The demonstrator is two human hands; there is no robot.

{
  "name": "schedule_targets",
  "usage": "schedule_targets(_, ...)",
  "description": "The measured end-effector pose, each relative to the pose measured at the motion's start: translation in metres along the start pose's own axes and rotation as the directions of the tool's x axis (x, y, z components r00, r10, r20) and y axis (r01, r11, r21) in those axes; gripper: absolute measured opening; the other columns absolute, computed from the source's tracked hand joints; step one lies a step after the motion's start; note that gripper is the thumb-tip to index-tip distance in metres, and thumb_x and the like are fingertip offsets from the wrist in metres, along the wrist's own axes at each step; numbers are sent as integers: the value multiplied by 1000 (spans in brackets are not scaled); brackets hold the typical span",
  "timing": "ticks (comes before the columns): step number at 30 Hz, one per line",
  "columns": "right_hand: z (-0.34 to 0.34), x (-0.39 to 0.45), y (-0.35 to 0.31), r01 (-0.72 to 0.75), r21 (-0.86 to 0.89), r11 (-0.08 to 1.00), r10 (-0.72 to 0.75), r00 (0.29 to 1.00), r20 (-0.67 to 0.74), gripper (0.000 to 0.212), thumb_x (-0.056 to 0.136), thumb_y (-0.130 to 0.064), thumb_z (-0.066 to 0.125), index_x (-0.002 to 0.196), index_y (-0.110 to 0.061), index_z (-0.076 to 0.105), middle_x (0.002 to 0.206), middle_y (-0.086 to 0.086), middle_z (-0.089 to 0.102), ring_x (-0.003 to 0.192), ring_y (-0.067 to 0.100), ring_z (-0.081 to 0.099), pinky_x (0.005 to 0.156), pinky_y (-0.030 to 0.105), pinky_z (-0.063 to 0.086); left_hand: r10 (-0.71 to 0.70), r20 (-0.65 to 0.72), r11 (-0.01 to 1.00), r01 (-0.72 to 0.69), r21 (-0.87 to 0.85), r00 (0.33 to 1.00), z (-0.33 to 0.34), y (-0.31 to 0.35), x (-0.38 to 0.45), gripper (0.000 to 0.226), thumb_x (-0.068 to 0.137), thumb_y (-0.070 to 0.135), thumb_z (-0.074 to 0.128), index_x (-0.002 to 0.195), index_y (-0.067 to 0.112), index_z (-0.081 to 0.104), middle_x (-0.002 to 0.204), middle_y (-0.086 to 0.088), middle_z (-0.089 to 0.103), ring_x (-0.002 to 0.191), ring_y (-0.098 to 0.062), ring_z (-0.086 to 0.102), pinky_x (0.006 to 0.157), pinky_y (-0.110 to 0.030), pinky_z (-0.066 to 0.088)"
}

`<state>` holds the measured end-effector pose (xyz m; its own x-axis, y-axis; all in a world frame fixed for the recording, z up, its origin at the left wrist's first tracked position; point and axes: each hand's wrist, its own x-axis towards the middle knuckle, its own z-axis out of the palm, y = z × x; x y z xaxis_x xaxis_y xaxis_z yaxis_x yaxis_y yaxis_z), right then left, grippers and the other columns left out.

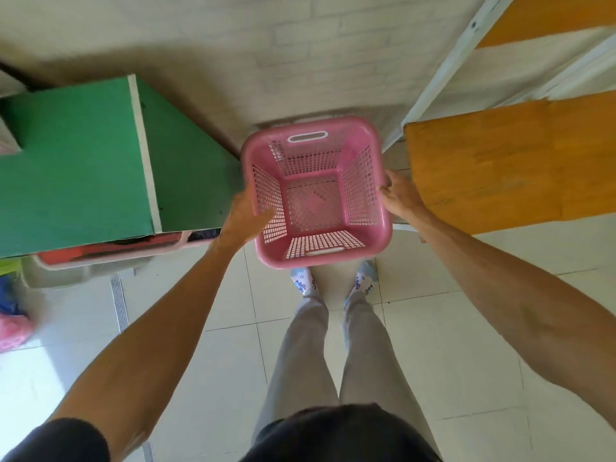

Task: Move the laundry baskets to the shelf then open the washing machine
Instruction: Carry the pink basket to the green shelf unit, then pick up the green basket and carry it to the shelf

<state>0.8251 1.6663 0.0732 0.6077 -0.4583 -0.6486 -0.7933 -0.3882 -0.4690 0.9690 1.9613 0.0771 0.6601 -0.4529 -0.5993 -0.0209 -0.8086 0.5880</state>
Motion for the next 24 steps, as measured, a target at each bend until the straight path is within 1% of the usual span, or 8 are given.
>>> schedule_targets(2,-28,-49,-17,-10,-6,1000,10,999,-42,41,103,-28,43,141,-12,44,110,5,66,92,29,68,53,14,47,53,9,998,-53,37,999,-21,41,-35,59,88,23,68,140,19,40,114,-2,68,95,-17,68,87,-40,58)
schedule_targets(5,-62,-114,-25,-76,14,997,77,990,-115,51,103,-34,38,148,-8,35,138,15,55,120,34,56,83,29,46,108,20,987,-110,121,994,-39,68,-64,89,78,59,64,152,37,21,137,-5,56,123,-29,56,100,-59,48)
schedule_targets(7,-82,-149,-14,-81,50,995,88,983,-161,57,101,-38,40,150,-9,32,145,17,48,129,36,49,99,40,43,160,65,970,-169,177,985,-47,110,-94,93,80,57,65,155,35,14,142,-7,52,129,-29,51,105,-61,41)
schedule_targets(10,-113,-198,18,-122,183,976,168,950,-262,58,100,-37,44,150,-8,33,145,17,48,130,36,49,102,38,40,324,158,911,-353,216,933,-43,165,-125,87,88,40,66,154,32,10,131,-8,60,121,-30,59,100,-61,46)
schedule_targets(13,-140,-242,60,-126,312,942,237,907,-349,55,100,-35,46,148,-10,36,148,16,44,134,34,45,107,40,36,396,263,856,-457,242,880,-24,203,-133,85,91,47,61,156,32,8,142,-9,54,119,-32,61,97,-62,48)
schedule_targets(18,-169,-313,152,-155,513,844,411,801,-434,50,97,-44,51,140,-18,50,138,11,56,125,29,55,102,37,42,432,453,751,-589,298,780,45,283,-140,78,92,48,60,155,19,22,127,-14,65,104,-31,68,96,-56,50)
schedule_targets(21,-182,-350,211,-133,650,748,510,741,-436,50,93,-50,53,135,-22,53,131,8,61,112,29,63,96,46,52,456,546,724,-649,232,703,100,334,-136,90,82,70,54,146,10,35,113,-17,67,93,-29,68,94,-54,52)
schedule_targets(24,-189,-383,273,-75,805,589,615,687,-387,42,91,-46,60,126,-23,59,113,7,68,94,25,68,77,38,58,435,565,731,-641,235,702,169,393,-154,77,90,45,65,152,15,31,113,-6,63,74,-14,62,83,-40,56)
